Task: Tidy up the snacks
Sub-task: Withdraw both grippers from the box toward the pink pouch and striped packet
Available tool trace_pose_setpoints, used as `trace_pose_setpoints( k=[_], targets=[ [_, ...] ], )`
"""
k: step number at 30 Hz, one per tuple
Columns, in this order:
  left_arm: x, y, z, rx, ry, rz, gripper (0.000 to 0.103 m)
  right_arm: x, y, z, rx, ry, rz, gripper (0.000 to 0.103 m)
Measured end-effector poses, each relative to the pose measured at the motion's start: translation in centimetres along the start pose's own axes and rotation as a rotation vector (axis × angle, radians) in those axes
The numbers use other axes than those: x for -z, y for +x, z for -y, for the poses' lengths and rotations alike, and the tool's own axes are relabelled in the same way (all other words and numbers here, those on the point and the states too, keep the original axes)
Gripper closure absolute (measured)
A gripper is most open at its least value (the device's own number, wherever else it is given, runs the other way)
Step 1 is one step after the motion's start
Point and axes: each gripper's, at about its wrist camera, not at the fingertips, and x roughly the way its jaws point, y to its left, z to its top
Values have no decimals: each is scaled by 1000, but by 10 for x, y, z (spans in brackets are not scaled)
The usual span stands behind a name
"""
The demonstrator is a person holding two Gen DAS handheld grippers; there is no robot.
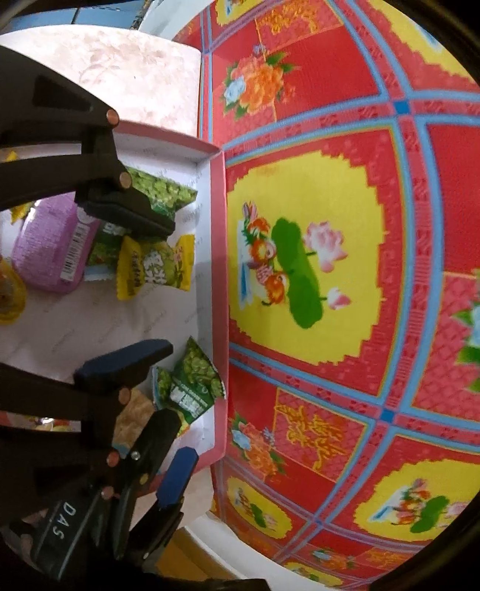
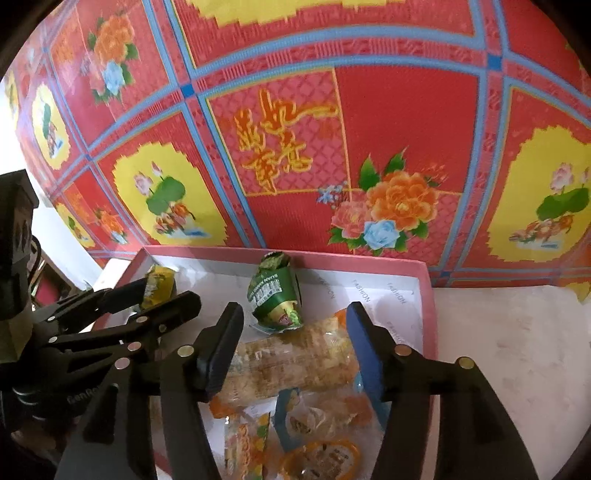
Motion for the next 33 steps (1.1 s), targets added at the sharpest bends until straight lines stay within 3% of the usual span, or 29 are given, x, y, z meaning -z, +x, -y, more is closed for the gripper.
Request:
trace_pose_setpoints(
  k=[18, 33],
  targets=[
    [24, -87, 0, -16, -2, 21, 41, 19, -67, -15, -6, -4, 62, 42],
    [63, -131, 1, -24, 0, -22, 41, 69, -105, -37, -23, -20, 2, 42]
  ],
)
